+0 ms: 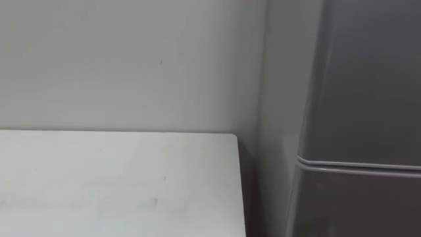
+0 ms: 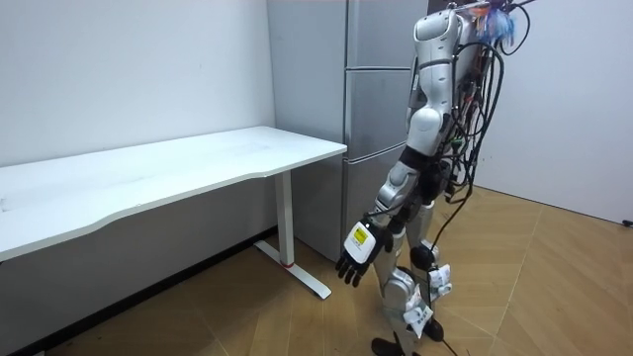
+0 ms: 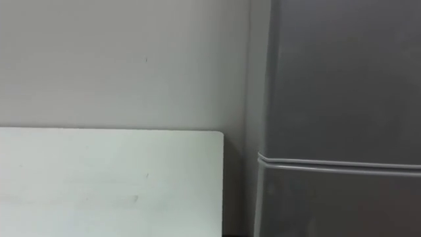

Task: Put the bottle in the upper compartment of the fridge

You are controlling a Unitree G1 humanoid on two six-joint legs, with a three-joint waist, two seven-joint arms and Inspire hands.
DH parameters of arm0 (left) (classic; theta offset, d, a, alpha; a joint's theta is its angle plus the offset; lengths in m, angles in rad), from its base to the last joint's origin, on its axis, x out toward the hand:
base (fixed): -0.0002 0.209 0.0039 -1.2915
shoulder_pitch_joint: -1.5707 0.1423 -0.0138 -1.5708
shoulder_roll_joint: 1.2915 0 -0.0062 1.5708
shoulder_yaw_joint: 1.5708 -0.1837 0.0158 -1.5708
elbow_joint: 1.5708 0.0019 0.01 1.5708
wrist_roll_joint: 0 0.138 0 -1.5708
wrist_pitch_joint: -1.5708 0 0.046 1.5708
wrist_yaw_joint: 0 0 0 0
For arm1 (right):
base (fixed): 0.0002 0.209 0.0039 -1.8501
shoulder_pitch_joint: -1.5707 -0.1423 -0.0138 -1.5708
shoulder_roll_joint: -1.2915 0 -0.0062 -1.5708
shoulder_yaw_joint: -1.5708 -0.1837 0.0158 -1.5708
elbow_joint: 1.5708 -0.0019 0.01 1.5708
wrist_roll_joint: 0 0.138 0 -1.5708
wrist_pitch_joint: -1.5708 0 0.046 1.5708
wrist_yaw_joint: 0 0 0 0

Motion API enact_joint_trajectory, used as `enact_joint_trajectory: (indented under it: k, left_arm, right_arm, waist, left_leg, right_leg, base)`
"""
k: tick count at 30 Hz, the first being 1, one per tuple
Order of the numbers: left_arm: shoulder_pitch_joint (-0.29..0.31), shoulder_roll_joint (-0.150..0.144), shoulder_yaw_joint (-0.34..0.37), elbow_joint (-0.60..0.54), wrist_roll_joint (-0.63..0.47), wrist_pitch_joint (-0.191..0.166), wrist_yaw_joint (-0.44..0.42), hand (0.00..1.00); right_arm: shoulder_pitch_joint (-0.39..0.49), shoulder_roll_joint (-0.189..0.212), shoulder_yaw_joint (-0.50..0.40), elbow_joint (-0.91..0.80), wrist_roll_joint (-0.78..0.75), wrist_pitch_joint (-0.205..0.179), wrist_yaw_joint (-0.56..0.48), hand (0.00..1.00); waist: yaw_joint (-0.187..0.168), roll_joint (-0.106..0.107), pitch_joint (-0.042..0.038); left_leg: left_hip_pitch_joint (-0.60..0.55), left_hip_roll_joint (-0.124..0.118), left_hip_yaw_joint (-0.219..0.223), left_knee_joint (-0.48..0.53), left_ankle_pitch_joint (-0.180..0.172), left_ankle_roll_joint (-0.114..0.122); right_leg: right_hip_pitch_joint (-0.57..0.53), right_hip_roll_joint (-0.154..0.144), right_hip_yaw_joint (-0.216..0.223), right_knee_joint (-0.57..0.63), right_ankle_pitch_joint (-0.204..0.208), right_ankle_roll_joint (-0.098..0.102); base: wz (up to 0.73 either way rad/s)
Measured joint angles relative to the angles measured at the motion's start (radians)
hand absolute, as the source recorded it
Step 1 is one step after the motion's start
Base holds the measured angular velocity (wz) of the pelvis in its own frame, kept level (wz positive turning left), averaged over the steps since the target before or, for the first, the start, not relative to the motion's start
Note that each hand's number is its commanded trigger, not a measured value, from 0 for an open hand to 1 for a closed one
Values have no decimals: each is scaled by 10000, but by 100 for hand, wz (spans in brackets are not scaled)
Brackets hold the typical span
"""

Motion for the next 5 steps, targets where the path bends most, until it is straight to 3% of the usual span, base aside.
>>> enact_joint_trajectory:
  k: [5]
  left_arm:
    - [12,-2,5,74,19,21,0,0]
  right_arm:
    - [5,0,-9,3,244,30,215,0]
  waist:
    - [-1,-32,12]
  left_leg:
    - [-39,-18,-73,3,0,0]
  right_leg:
    - [-17,-4,-123,-2,-12,6]
  base:
    - [2]
